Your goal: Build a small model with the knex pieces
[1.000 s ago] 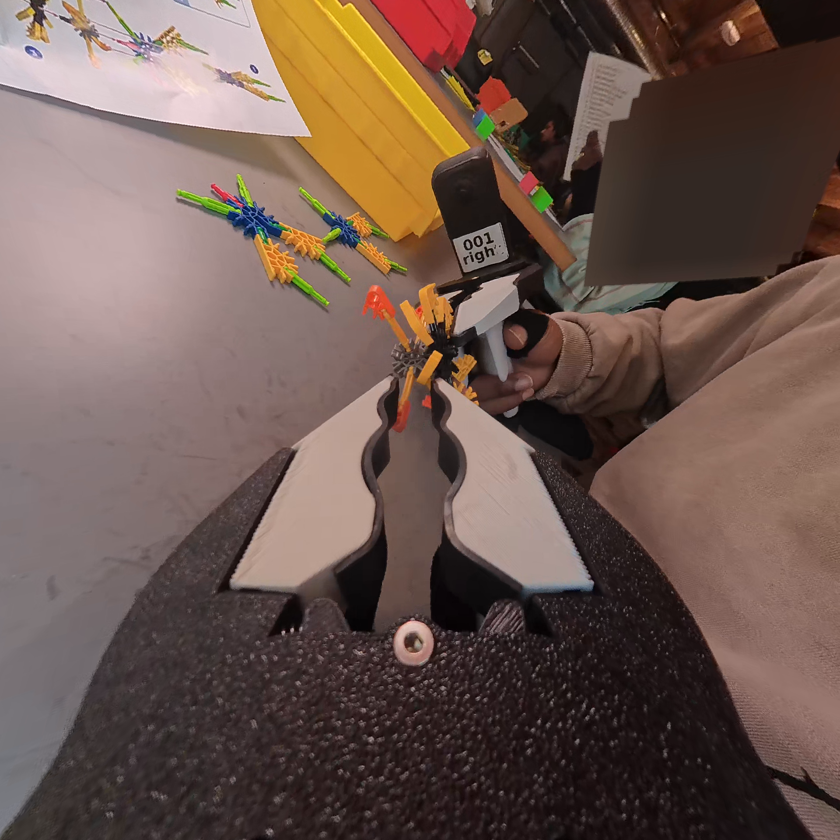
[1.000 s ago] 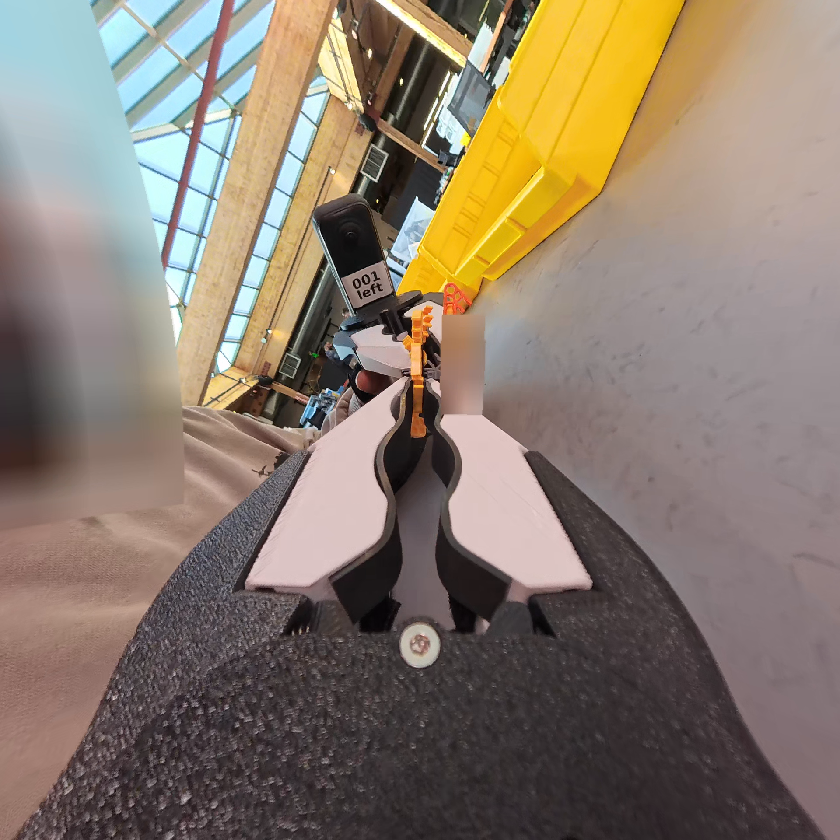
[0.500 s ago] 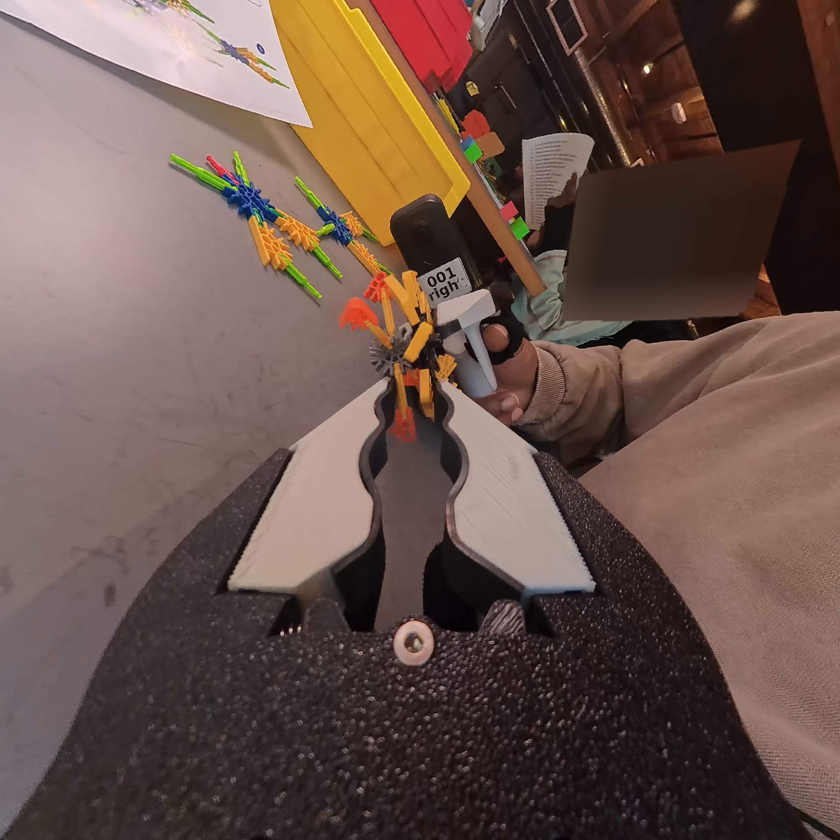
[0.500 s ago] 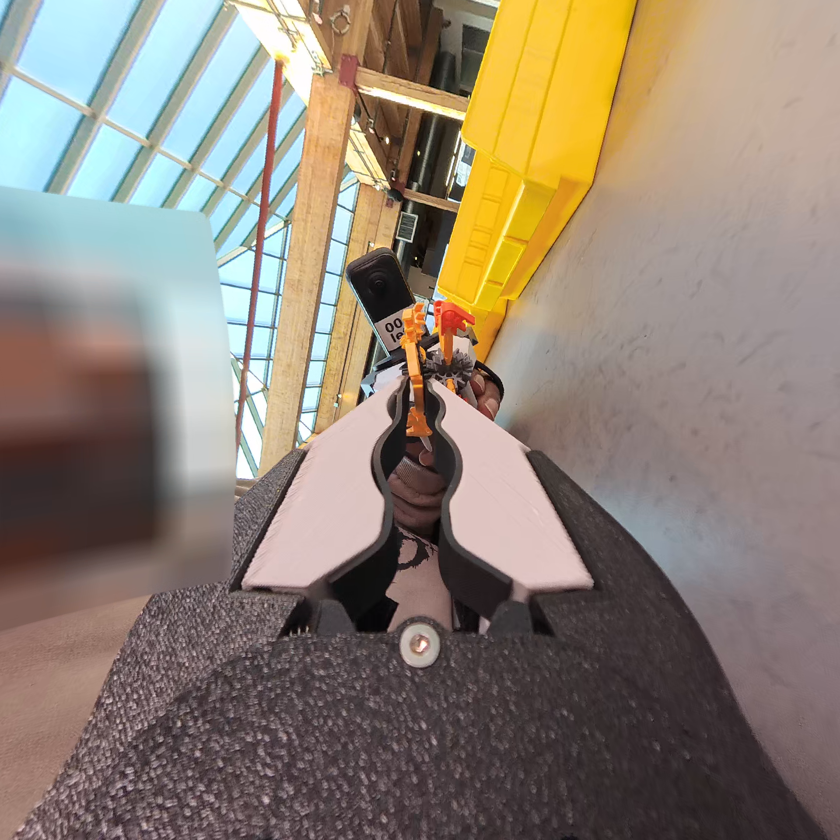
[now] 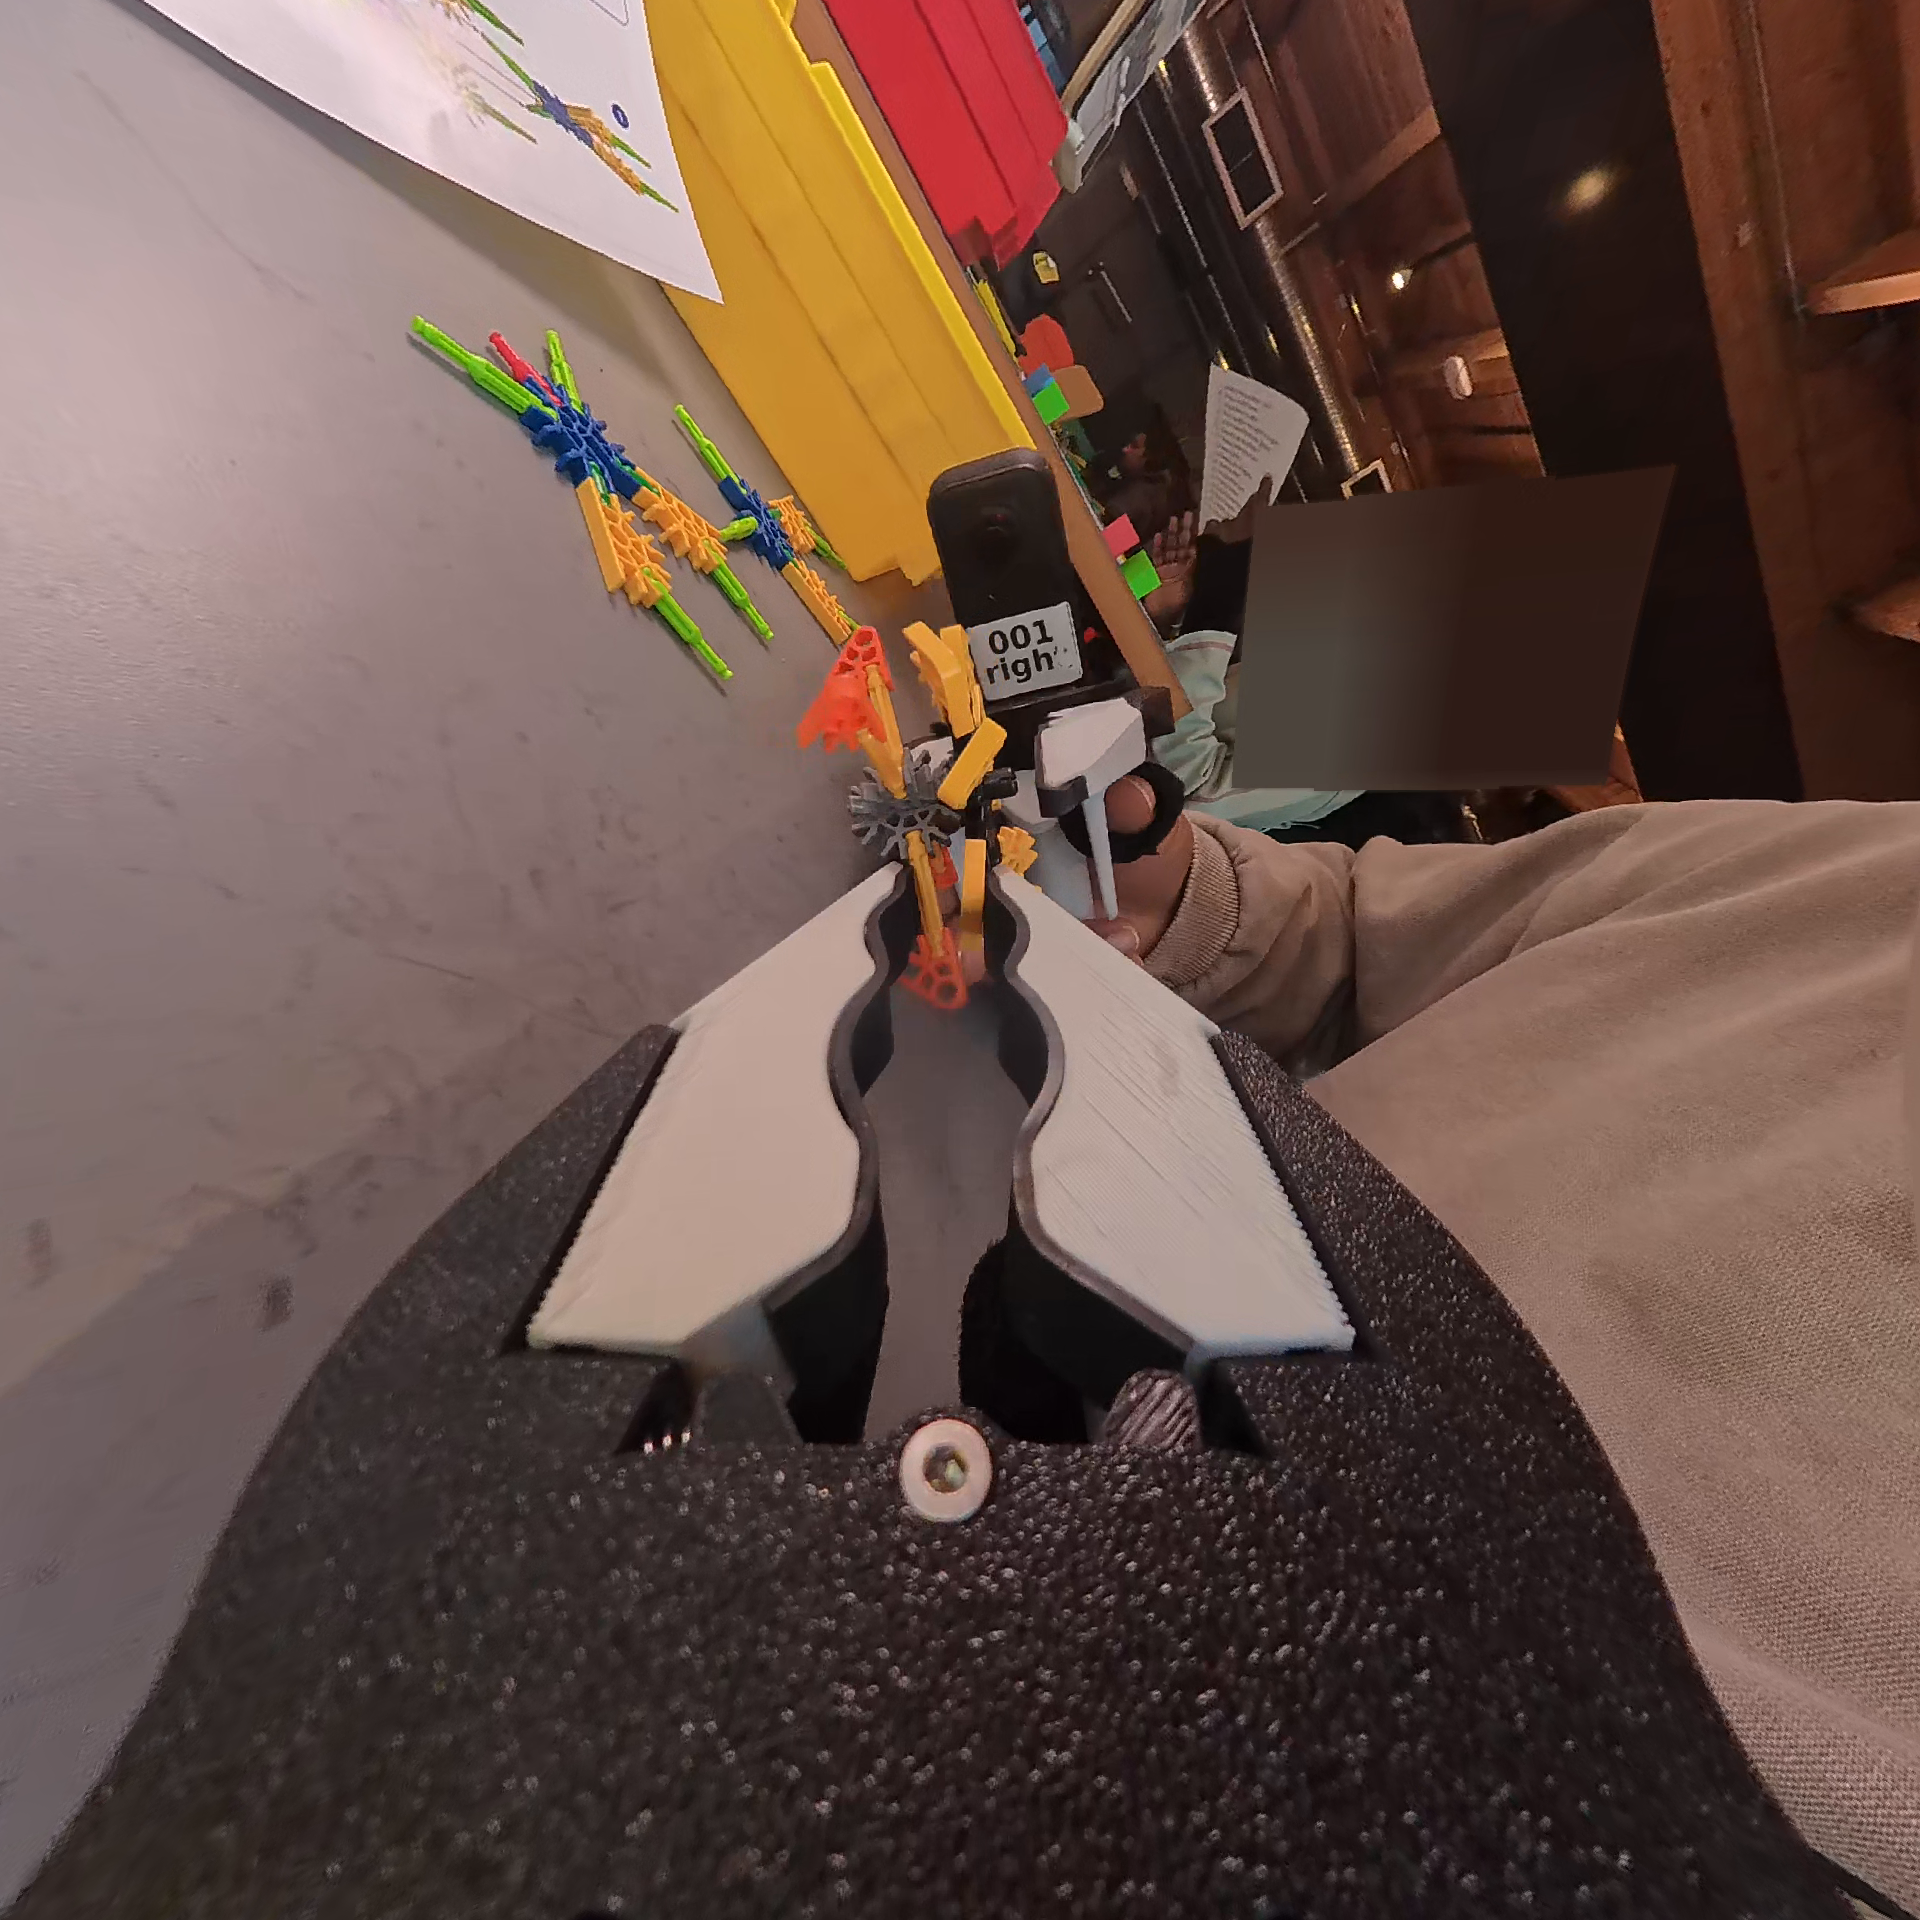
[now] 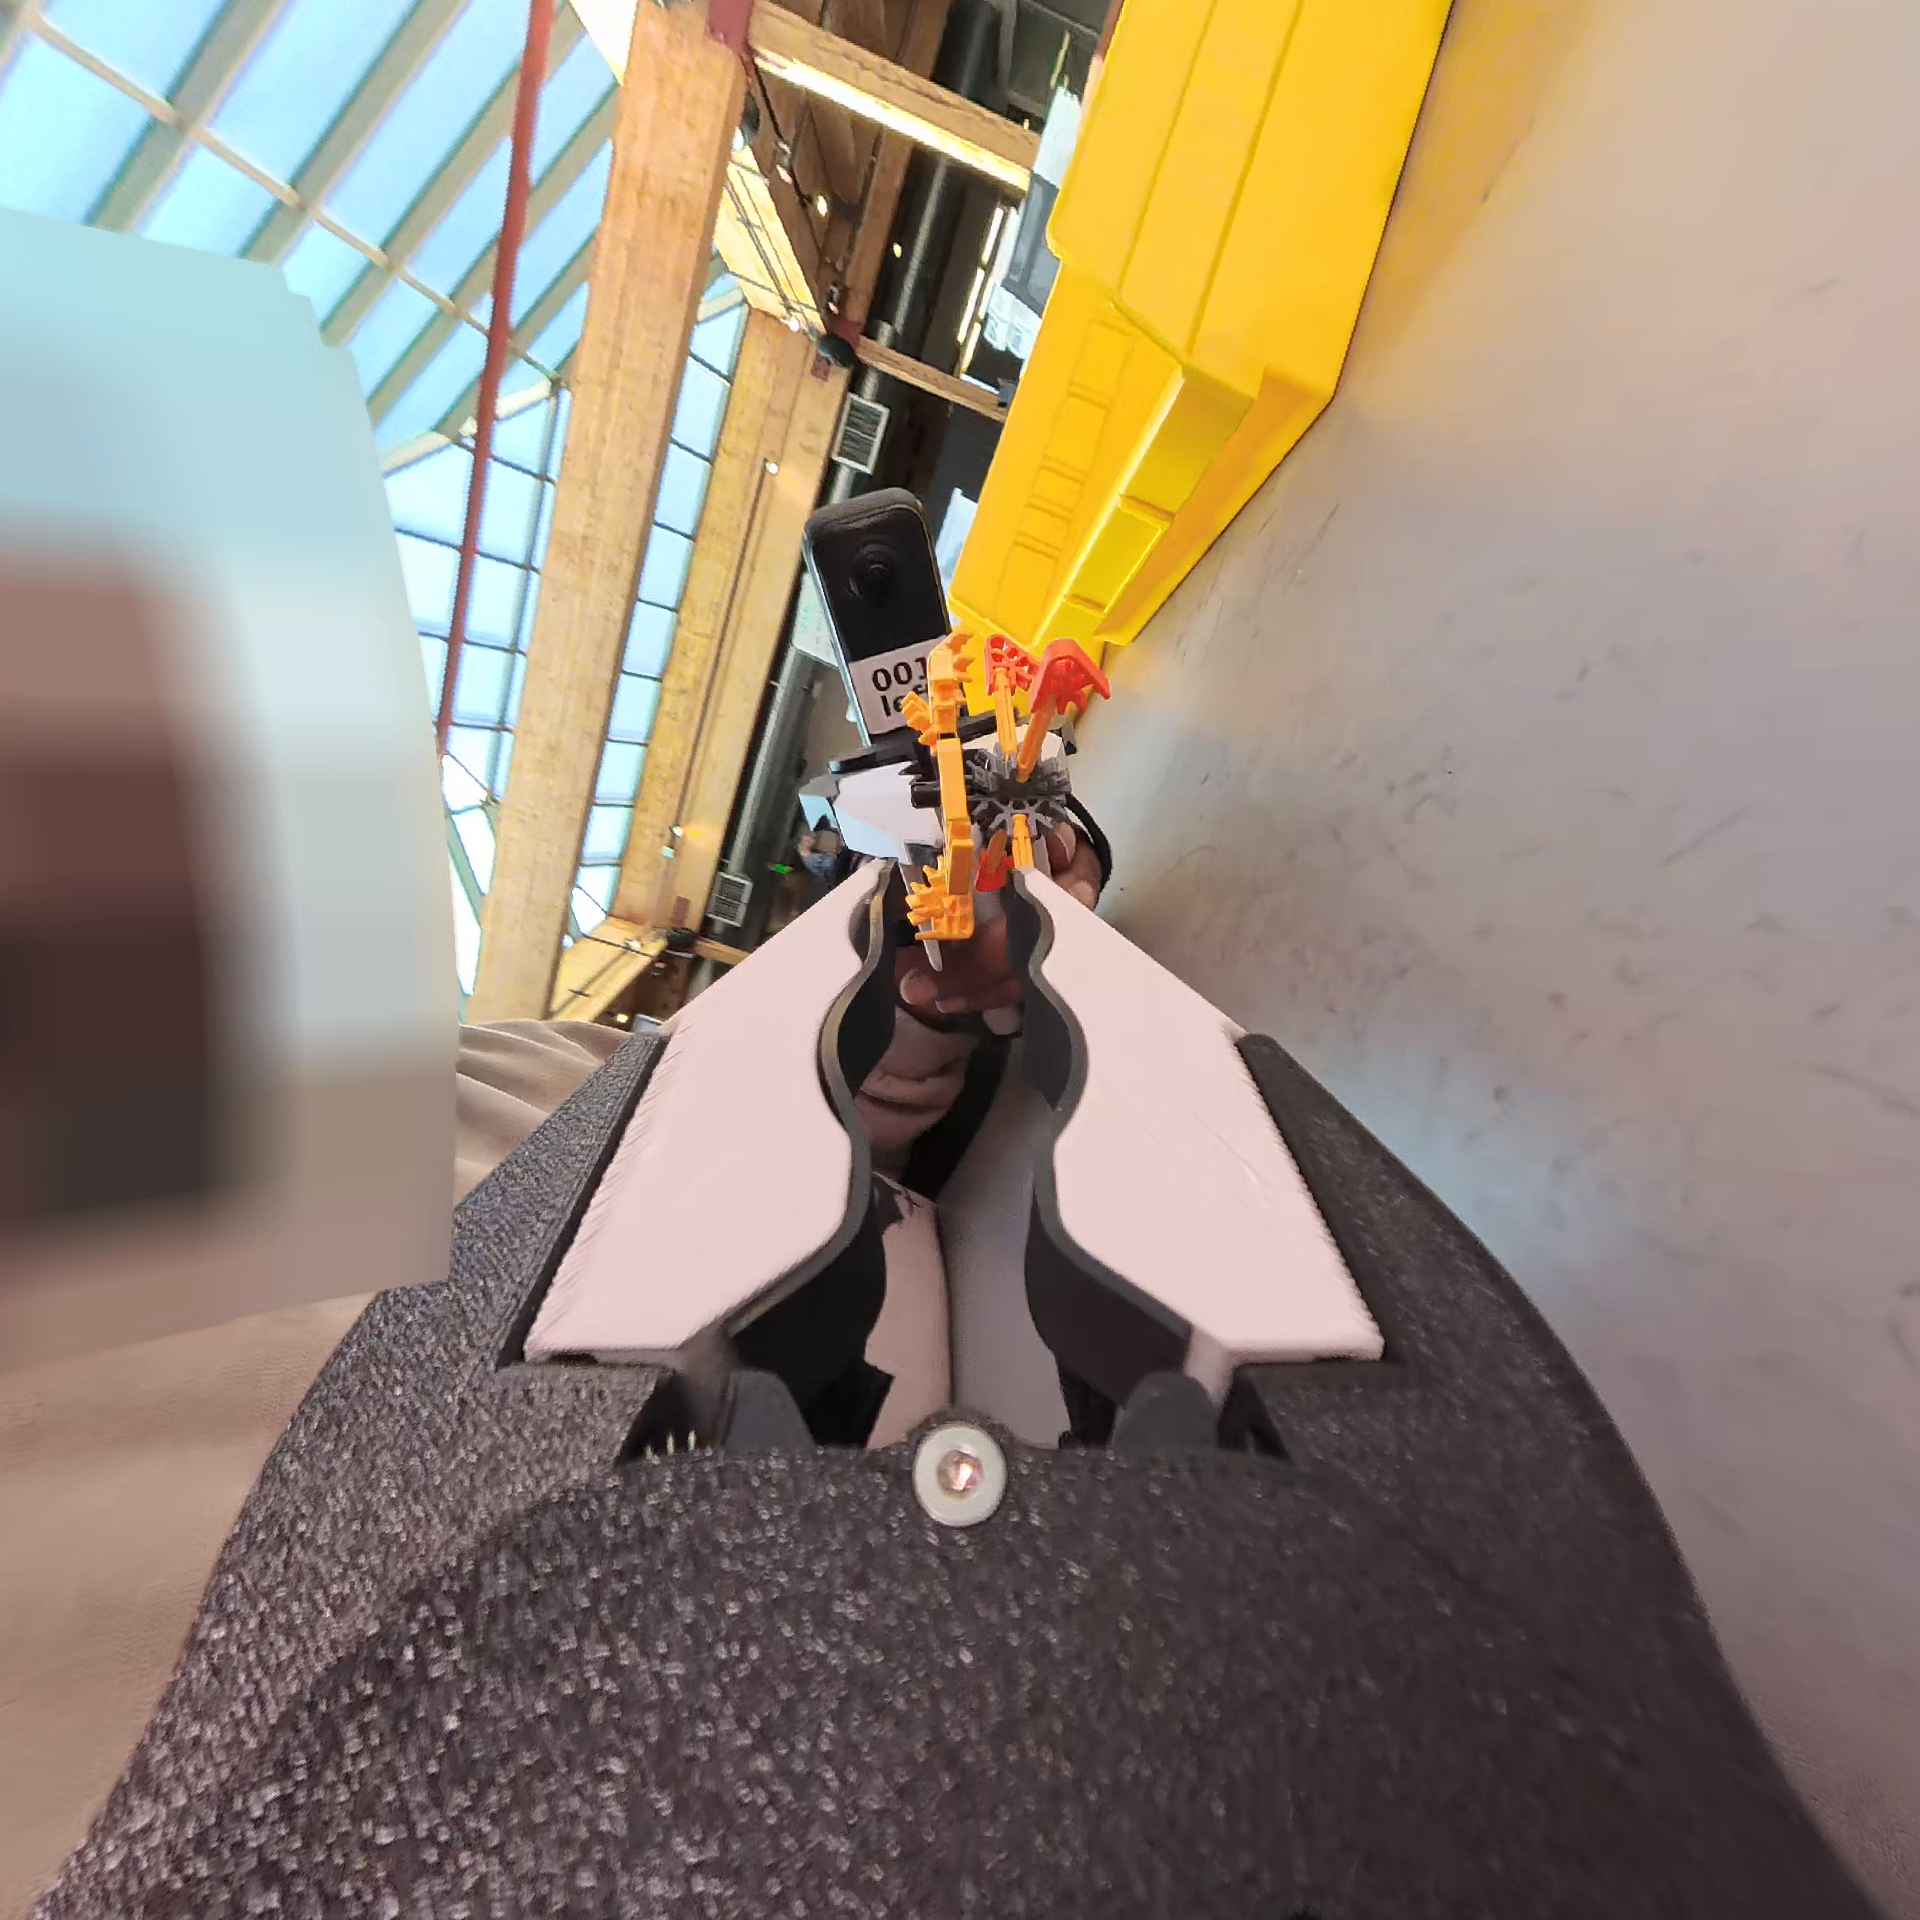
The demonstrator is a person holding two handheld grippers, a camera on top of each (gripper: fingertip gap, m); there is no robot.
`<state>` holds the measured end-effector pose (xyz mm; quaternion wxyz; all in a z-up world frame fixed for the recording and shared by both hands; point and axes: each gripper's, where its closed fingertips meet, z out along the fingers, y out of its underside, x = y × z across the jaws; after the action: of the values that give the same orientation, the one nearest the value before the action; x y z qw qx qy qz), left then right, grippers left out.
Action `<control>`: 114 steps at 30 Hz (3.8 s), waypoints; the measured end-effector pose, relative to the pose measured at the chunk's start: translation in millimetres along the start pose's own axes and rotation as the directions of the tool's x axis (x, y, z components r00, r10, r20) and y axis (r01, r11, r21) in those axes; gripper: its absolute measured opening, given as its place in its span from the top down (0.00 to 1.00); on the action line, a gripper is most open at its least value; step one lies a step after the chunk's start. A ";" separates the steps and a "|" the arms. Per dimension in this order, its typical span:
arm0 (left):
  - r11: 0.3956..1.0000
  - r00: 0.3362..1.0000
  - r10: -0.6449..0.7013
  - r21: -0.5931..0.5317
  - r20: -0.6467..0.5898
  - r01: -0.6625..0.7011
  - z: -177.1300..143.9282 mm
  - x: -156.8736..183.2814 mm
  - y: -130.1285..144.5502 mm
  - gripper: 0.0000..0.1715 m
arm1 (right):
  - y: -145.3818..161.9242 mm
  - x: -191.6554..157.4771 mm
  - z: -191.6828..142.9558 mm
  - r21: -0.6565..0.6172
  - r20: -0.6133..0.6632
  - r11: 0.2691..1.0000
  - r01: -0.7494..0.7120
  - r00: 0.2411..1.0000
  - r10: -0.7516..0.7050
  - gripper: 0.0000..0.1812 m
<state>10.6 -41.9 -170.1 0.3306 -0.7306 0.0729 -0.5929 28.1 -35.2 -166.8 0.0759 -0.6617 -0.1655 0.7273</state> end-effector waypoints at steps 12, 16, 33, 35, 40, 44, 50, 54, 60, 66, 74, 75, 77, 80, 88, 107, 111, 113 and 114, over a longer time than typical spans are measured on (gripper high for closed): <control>0.992 0.994 -0.106 -0.066 -0.018 0.105 3.0 -2.7 13.2 0.92 | -0.2 4.1 -8.4 -0.123 -0.171 0.920 0.372 0.905 -0.389 0.99; 0.986 0.994 0.051 -0.160 0.096 -0.035 -7.8 -13.8 19.5 0.80 | 6.9 6.9 -9.6 -0.189 -0.156 0.925 0.328 0.921 -0.358 0.99; 0.912 0.927 0.303 -0.348 0.220 -0.216 2.2 -32.3 31.9 0.86 | 35.2 27.6 -5.4 -0.494 -0.162 0.734 0.466 0.780 -0.604 0.99; 0.916 0.932 0.284 -0.352 0.225 -0.194 3.1 -33.6 34.4 0.86 | 37.3 30.7 -7.1 -0.539 -0.157 0.674 0.505 0.726 -0.670 0.99; 0.920 0.935 0.276 -0.344 0.222 -0.189 1.9 -33.0 34.4 0.86 | 39.4 31.4 -7.0 -0.571 -0.140 0.609 0.550 0.666 -0.733 0.99; 0.931 0.941 0.258 -0.319 0.221 -0.180 -0.2 -32.7 30.4 0.86 | 39.0 32.0 -8.3 -0.575 -0.140 0.603 0.553 0.659 -0.739 0.99; 0.919 0.939 0.292 -0.323 0.180 -0.224 -10.2 -20.7 29.3 0.82 | 39.9 34.5 -10.0 -0.588 -0.145 0.595 0.548 0.653 -0.744 0.98; 0.880 0.912 0.364 -0.391 0.190 -0.270 -14.1 -25.0 41.7 0.79 | 43.5 35.6 -13.1 -0.609 -0.137 0.587 0.534 0.657 -0.741 0.91; 0.872 0.912 0.372 -0.403 0.174 -0.278 -11.0 -24.7 44.4 0.85 | 27.1 25.8 -26.7 -0.559 -0.153 0.654 0.509 0.712 -0.685 0.88; 0.868 0.900 0.393 -0.399 0.190 -0.295 -13.2 -28.7 41.6 0.88 | 15.6 29.0 -23.9 -0.569 -0.111 0.689 0.448 0.789 -0.604 0.89; 0.893 0.895 0.391 -0.326 0.216 -0.311 -20.9 -28.6 25.4 0.91 | 18.9 34.4 -9.1 -0.637 -0.011 0.597 0.487 0.770 -0.638 0.89; 0.894 0.898 0.387 -0.324 0.210 -0.309 -22.2 -27.3 25.2 0.91 | 22.1 34.9 -10.5 -0.643 -0.001 0.584 0.495 0.762 -0.647 0.89; 0.891 0.901 0.388 -0.331 0.194 -0.312 -24.0 -23.9 26.1 0.91 | 24.1 35.5 -12.5 -0.645 0.008 0.567 0.513 0.746 -0.666 0.89; 0.872 0.901 0.404 -0.364 0.156 -0.328 -25.1 -17.2 32.9 0.90 | 24.1 34.6 -14.2 -0.643 0.012 0.561 0.521 0.740 -0.673 0.89; 0.779 0.863 0.495 -0.491 0.099 -0.391 -24.5 -10.8 57.5 0.88 | 34.6 33.8 -20.9 -0.665 0.040 0.537 0.519 0.743 -0.668 0.90; 0.751 0.801 0.574 -0.499 0.171 -0.432 -24.9 -25.2 51.0 0.90 | 41.3 30.3 -20.8 -0.650 0.048 0.578 0.494 0.786 -0.617 0.92; 0.754 0.805 0.568 -0.500 0.171 -0.425 -25.1 -26.5 52.0 0.90 | 44.9 31.7 -21.2 -0.660 0.051 0.567 0.492 0.783 -0.620 0.92; 0.752 0.807 0.567 -0.503 0.166 -0.425 -24.6 -26.4 53.2 0.90 | 46.0 32.4 -21.4 -0.664 0.052 0.562 0.492 0.781 -0.623 0.92; 0.752 0.807 0.567 -0.505 0.166 -0.424 -24.7 -26.6 53.4 0.90 | 46.0 32.2 -21.4 -0.664 0.052 0.563 0.493 0.781 -0.622 0.92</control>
<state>-4.3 -79.6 -220.3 0.3092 -0.8226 0.3470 -0.3276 50.6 -64.6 -214.2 0.0856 -0.6239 -0.5979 0.4960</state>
